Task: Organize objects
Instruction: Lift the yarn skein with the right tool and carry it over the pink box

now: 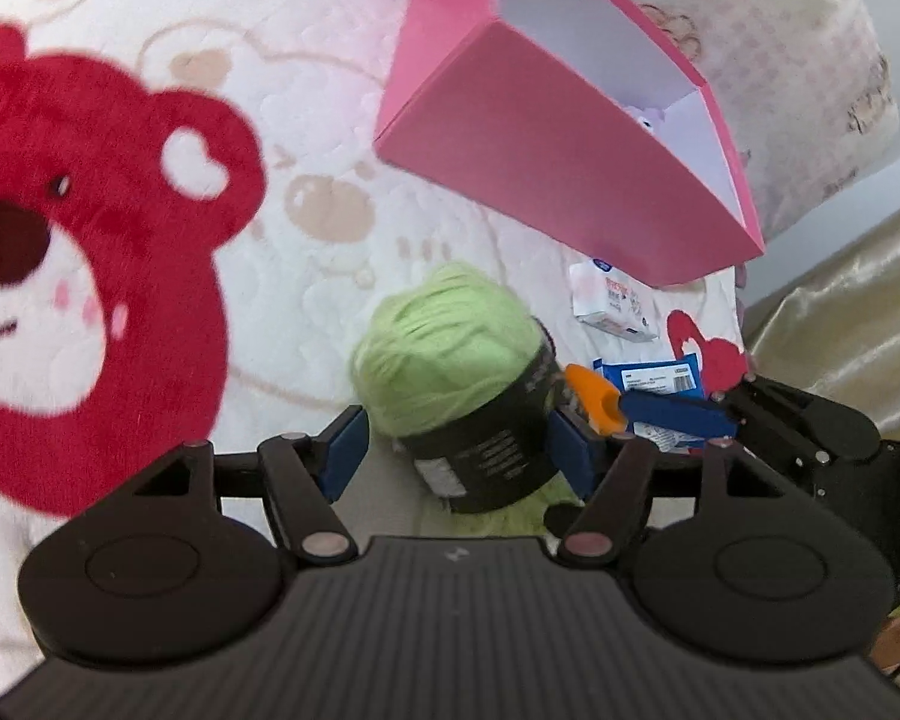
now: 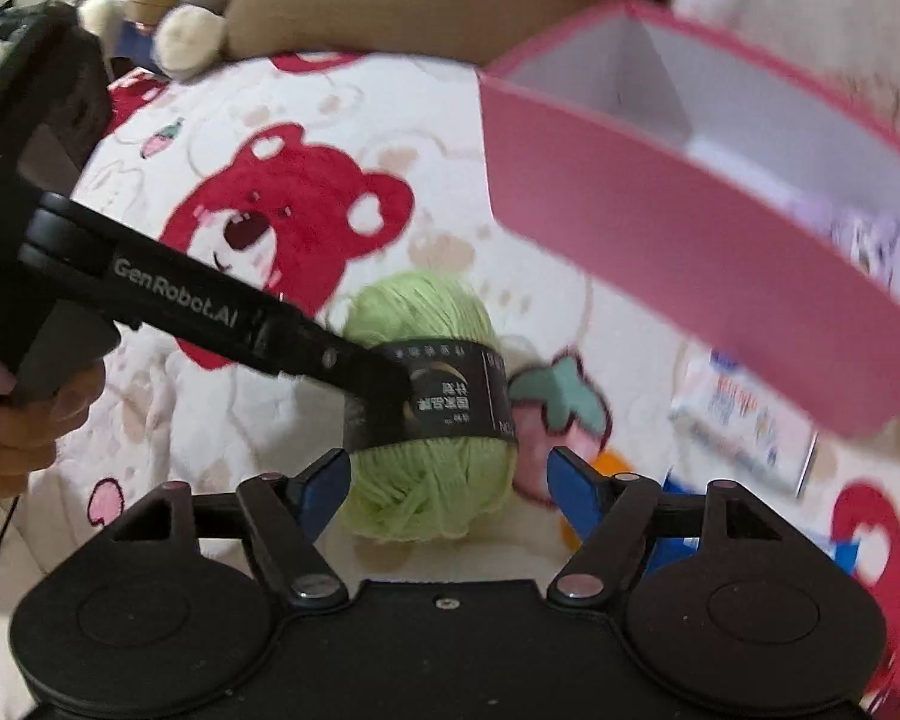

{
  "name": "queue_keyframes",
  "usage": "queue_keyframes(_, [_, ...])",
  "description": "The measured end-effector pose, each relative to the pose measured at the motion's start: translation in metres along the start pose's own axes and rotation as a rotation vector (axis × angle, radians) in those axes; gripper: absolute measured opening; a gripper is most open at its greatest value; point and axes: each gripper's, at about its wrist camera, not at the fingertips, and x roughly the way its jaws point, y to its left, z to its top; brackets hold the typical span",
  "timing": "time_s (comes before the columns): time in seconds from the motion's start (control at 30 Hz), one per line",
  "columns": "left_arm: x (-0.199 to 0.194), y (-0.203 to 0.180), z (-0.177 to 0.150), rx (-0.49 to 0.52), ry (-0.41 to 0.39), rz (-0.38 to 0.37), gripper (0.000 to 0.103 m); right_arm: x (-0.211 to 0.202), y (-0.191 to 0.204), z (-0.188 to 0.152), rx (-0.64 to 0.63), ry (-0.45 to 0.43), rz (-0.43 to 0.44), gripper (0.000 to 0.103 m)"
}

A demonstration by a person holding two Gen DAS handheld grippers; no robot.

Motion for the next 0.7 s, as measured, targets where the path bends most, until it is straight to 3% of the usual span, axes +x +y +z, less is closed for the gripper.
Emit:
queue_keyframes(0.13, [0.0, 0.008, -0.002, -0.033, -0.005, -0.056, 0.066, 0.007, 0.002, 0.007, -0.058, -0.013, 0.038, 0.075])
queue_keyframes(0.2, [0.005, 0.008, -0.004, -0.04, 0.006, -0.083, 0.066, 0.017, 0.002, 0.01, -0.086, 0.003, 0.037, 0.066])
queue_keyframes(0.37, [0.015, 0.013, -0.014, -0.12, -0.004, -0.095, 0.066, 0.025, -0.003, 0.007, -0.087, -0.023, 0.047, 0.064])
queue_keyframes(0.53, [0.023, 0.027, -0.014, -0.21, -0.001, -0.126, 0.067, 0.023, -0.005, 0.002, -0.053, -0.032, 0.036, 0.068])
queue_keyframes(0.57, [0.024, 0.029, -0.014, -0.229, 0.003, -0.138, 0.067, 0.024, -0.005, 0.001, -0.049, -0.028, 0.025, 0.074])
queue_keyframes(0.7, [0.026, 0.028, -0.013, -0.212, -0.024, -0.152, 0.058, 0.037, -0.011, 0.0, -0.01, 0.017, 0.034, 0.079])
